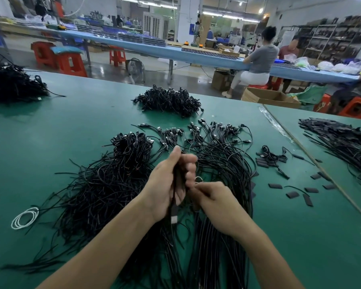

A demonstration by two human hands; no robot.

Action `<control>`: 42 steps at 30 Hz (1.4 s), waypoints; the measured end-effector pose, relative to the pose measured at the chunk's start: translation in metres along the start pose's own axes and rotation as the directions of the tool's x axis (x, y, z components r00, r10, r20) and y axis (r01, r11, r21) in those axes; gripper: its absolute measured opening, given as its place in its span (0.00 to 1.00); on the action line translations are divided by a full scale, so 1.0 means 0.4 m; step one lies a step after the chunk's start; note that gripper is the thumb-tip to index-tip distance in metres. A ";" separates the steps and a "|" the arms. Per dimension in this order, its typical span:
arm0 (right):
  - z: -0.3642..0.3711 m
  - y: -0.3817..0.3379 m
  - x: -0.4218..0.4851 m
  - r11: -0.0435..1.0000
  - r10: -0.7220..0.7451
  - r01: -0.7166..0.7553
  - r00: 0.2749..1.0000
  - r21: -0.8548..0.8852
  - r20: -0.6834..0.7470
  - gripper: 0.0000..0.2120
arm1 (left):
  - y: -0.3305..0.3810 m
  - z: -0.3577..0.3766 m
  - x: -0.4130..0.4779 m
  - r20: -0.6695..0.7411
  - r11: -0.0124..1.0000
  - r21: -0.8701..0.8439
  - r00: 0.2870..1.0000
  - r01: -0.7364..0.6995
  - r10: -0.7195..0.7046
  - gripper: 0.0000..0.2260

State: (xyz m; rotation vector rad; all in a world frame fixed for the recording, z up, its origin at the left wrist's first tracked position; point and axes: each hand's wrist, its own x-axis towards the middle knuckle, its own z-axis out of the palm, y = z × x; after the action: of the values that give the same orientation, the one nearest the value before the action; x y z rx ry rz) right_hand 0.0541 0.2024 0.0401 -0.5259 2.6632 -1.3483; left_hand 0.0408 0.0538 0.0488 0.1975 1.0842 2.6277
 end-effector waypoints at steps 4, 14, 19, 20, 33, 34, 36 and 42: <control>-0.007 -0.016 -0.021 0.981 -0.009 0.040 0.987 -0.192 0.158 0.17 | -0.028 -0.024 0.022 -0.038 0.778 0.584 0.950 -0.232 0.311 0.19; -0.085 -0.018 -0.034 0.978 -0.183 0.194 0.973 0.071 -0.142 0.08 | -0.031 -0.023 -0.029 0.022 0.602 0.785 0.964 0.148 -0.266 0.30; -0.075 0.006 -0.031 0.933 -0.181 0.174 0.983 0.315 -0.008 0.07 | -0.004 -0.033 -0.041 0.208 0.779 0.535 0.843 0.328 -0.497 0.27; -0.073 0.009 -0.031 0.927 -0.184 0.165 0.983 0.336 0.023 0.09 | -0.001 -0.035 -0.042 0.232 0.788 0.515 0.830 0.338 -0.508 0.26; -0.039 0.008 -0.020 0.989 -0.136 0.133 0.990 0.066 0.033 0.10 | -0.039 -0.043 -0.026 -0.129 0.753 0.608 0.967 0.250 -0.218 0.26; -0.035 0.003 -0.017 0.988 -0.154 0.153 0.988 0.031 0.004 0.10 | -0.039 -0.040 -0.025 -0.137 0.767 0.600 0.974 0.228 -0.182 0.24; -0.024 -0.011 -0.006 0.978 -0.208 0.206 0.975 -0.041 -0.072 0.10 | -0.028 -0.031 -0.025 -0.161 0.830 0.495 0.966 0.257 -0.203 0.19; 0.003 -0.034 0.034 0.958 -0.269 0.249 0.953 -0.144 -0.141 0.08 | -0.005 -0.040 -0.023 -0.091 0.827 0.344 0.892 0.445 -0.442 0.27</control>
State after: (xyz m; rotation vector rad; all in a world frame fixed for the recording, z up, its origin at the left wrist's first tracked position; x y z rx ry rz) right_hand 0.0450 0.1893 0.0512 -0.8446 2.9061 -1.3443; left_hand 0.0462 0.0414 0.0359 0.0022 1.4107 2.0082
